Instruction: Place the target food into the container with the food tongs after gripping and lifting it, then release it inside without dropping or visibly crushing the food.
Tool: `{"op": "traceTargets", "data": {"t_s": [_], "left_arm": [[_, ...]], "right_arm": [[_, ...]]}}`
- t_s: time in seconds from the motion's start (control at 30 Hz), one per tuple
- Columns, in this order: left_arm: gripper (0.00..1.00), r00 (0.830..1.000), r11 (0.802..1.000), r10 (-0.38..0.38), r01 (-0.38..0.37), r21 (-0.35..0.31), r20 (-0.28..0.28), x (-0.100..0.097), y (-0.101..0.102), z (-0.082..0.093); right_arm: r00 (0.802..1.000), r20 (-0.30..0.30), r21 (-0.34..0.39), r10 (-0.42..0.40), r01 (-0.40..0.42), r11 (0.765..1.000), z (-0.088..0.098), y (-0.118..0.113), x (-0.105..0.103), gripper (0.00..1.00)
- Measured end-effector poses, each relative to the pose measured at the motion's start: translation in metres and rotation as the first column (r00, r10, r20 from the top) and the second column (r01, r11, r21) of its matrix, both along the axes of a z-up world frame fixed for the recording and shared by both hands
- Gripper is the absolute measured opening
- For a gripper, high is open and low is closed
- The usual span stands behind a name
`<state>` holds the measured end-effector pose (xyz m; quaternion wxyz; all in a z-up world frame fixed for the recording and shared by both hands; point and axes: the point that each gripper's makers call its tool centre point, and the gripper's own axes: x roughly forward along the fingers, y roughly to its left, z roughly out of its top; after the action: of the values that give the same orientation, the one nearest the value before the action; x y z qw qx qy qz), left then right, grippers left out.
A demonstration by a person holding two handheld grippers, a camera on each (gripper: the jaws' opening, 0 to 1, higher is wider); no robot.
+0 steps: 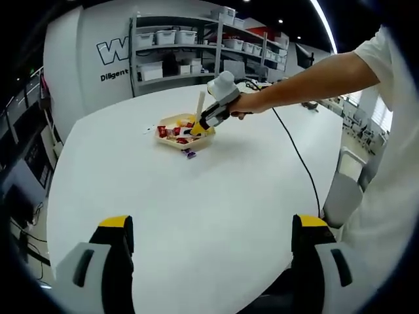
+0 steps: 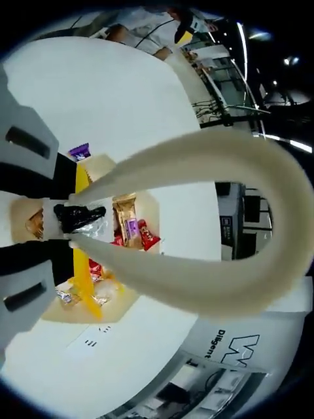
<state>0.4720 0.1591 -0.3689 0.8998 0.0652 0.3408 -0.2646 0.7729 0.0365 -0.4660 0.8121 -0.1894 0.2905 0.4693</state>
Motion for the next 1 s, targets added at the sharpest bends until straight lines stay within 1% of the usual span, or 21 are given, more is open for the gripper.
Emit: {"op": "traceTargets", "data": {"t_s": [0.1, 0.2, 0.27, 0.33, 0.43, 0.57, 0.7, 0.77, 0.83, 0.93, 0.97, 1.0], "left_arm": [[0.99, 1.0, 1.0, 0.004, -0.004, -0.003, 0.0, 0.0, 0.001, 0.0], [0.99, 1.0, 1.0, 0.003, -0.003, -0.001, -0.002, 0.0, 0.002, 0.0], [0.99, 1.0, 1.0, 0.002, -0.002, 0.0, -0.002, 0.001, 0.001, 0.0], [0.99, 1.0, 1.0, 0.001, -0.001, -0.001, -0.002, 0.001, 0.001, 0.0], [0.99, 1.0, 1.0, -0.002, 0.002, -0.002, -0.002, 0.002, -0.001, 0.0], [0.99, 1.0, 1.0, -0.005, 0.005, 0.0, -0.003, 0.002, -0.001, 0.0], [0.99, 1.0, 1.0, -0.005, 0.005, -0.001, -0.001, 0.003, -0.001, 0.0], [0.99, 1.0, 1.0, -0.007, 0.007, 0.0, -0.002, 0.003, -0.001, 0.0], [0.99, 1.0, 1.0, -0.008, 0.008, 0.0, -0.003, 0.003, -0.002, 0.0], [0.99, 1.0, 1.0, -0.011, 0.011, -0.001, -0.004, 0.003, -0.002, 0.0], [0.99, 1.0, 1.0, -0.011, 0.011, -0.001, -0.003, 0.003, -0.003, 0.0], [0.99, 1.0, 1.0, -0.011, 0.011, -0.002, -0.001, 0.003, -0.003, 0.0]], "right_arm": [[1.0, 0.005, 0.009, 0.002, -0.002, 1.0, 0.002, 0.0, -0.002, 0.17], [1.0, 0.017, 0.014, 0.002, -0.002, 1.0, 0.003, -0.001, 0.001, 0.18], [1.0, 0.011, 0.022, -0.001, 0.001, 1.0, 0.004, 0.0, 0.003, 0.18], [1.0, 0.022, 0.026, 0.002, -0.002, 1.0, 0.005, 0.0, 0.005, 0.18], [1.0, 0.01, 0.057, -0.015, 0.015, 0.998, 0.009, -0.003, 0.008, 0.18], [1.0, 0.008, 0.065, -0.023, 0.023, 0.998, 0.009, -0.004, 0.01, 0.19], [0.999, 0.0, 0.101, -0.044, 0.044, 0.994, 0.016, -0.004, 0.002, 0.19], [0.999, 0.003, 0.102, -0.038, 0.038, 0.994, 0.02, -0.004, 0.0, 0.18], [0.999, 0.006, 0.111, -0.038, 0.037, 0.993, 0.021, -0.005, 0.0, 0.19], [0.999, 0.006, 0.125, -0.042, 0.041, 0.991, 0.028, -0.006, -0.001, 0.19], [0.999, 0.0, 0.145, -0.046, 0.046, 0.988, 0.031, -0.004, -0.002, 0.19], [0.999, 0.004, 0.151, -0.047, 0.045, 0.988, 0.031, -0.005, -0.001, 0.19]]}}
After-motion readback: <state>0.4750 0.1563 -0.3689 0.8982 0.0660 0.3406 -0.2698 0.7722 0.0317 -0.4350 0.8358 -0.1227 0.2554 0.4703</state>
